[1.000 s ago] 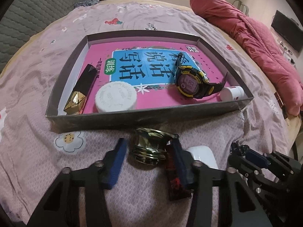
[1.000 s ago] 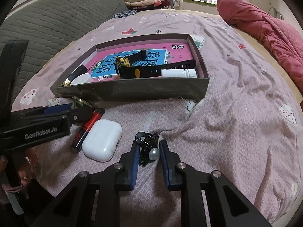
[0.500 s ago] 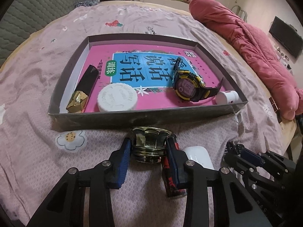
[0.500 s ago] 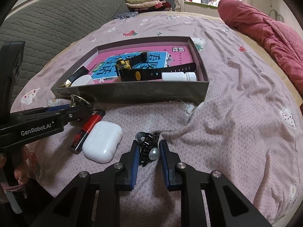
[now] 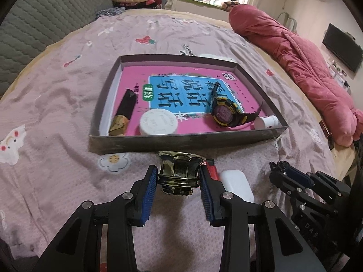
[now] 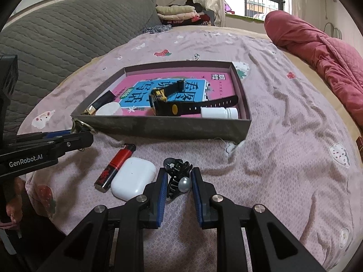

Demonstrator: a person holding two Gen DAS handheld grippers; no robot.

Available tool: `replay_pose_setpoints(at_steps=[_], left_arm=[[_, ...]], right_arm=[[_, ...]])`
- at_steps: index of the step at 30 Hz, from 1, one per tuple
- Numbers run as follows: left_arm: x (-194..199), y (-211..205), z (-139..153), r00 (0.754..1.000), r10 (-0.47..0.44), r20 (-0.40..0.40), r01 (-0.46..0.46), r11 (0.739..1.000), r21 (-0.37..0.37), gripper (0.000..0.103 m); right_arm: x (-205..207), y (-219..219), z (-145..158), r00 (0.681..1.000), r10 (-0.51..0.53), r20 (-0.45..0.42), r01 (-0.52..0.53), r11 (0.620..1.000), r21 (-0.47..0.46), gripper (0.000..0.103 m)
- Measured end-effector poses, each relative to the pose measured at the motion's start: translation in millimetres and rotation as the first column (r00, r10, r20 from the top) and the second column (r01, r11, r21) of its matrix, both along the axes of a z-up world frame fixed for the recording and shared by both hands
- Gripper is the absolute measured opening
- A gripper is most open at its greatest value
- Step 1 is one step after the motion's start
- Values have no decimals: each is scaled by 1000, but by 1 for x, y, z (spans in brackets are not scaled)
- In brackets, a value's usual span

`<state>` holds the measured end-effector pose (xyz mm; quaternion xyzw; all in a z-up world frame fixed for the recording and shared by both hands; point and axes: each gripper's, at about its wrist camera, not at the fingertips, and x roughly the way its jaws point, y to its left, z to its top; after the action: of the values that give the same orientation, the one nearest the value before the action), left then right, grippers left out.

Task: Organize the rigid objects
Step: 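Lift gold cup with left gripper while right gripper lifts earring toward tray, then lower gold cup over pink book while right gripper lowers earring into tray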

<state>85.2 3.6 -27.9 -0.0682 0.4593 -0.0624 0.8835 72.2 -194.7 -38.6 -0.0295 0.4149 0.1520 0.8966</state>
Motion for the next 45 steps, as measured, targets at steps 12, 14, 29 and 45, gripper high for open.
replay_pose_setpoints(at_steps=[12,14,29,45], left_arm=[[-6,5,23,999,11,44,-12,1000,14,38],[-7,5,27,998,10,54,-11,1000,13,38],[-6,11,41,995,23,100,-26,999,32,38],[24,30,45,990,69,120,-71,997,10,38]], right_arm=[[0,-4,18,997,-14,70,12,1000,24,21],[1,-6,21,997,-23,80,21,999,34,21],[12,-10,37,990,-42,138,32,996,79,21],[41,-14,39,988,-66,140,50,992,114,21]])
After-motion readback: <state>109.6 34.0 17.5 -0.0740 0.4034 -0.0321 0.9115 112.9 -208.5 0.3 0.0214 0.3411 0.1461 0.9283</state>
